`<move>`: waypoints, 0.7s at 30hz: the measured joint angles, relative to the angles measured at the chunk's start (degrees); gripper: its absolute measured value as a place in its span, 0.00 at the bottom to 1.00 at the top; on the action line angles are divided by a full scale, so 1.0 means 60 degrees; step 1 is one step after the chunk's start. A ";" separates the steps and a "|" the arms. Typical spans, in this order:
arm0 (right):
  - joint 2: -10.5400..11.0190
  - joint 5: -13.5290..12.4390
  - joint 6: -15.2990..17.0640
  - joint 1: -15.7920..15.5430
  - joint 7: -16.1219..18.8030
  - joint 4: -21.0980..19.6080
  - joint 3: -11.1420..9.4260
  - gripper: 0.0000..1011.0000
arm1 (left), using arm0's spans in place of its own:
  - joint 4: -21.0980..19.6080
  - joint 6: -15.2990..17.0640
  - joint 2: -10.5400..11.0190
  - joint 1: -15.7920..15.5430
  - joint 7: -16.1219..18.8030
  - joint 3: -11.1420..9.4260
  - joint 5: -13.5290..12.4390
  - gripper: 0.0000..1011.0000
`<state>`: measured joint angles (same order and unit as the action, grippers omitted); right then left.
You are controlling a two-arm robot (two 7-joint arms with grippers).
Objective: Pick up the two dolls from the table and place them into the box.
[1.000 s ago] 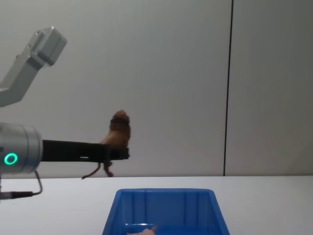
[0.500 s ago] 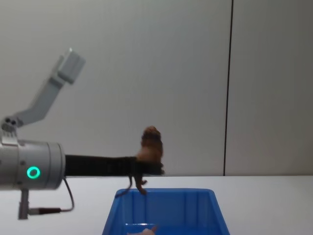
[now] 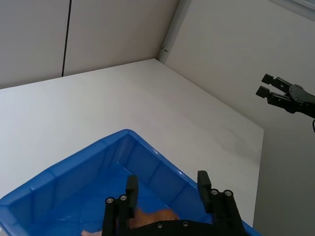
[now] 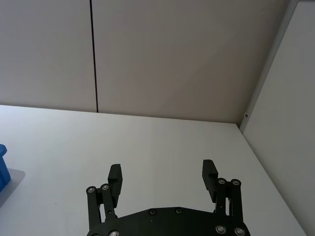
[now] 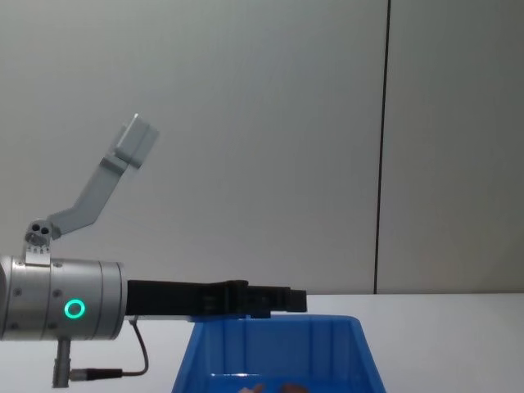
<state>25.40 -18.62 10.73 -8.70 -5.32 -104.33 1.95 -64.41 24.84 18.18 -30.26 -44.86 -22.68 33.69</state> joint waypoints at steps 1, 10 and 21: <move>0.0000 0.0000 0.0000 0.0000 0.0000 0.0000 0.0000 0.99 | -0.0001 -0.0013 0.0002 0.0000 0.0000 -0.0001 0.0002 0.75; 0.0000 0.0000 0.0000 0.0000 0.0000 0.0000 0.0000 0.99 | -0.0481 -0.0445 0.0168 0.0180 0.0482 0.0071 0.0031 0.99; 0.0000 0.0000 0.0000 0.0000 0.0000 0.0000 0.0000 0.99 | -0.1481 -0.1325 0.0483 0.0560 0.1504 0.0249 -0.0020 0.99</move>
<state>25.40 -18.62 10.73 -8.70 -5.32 -104.33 1.95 -73.29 16.89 21.08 -26.90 -35.84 -21.18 33.57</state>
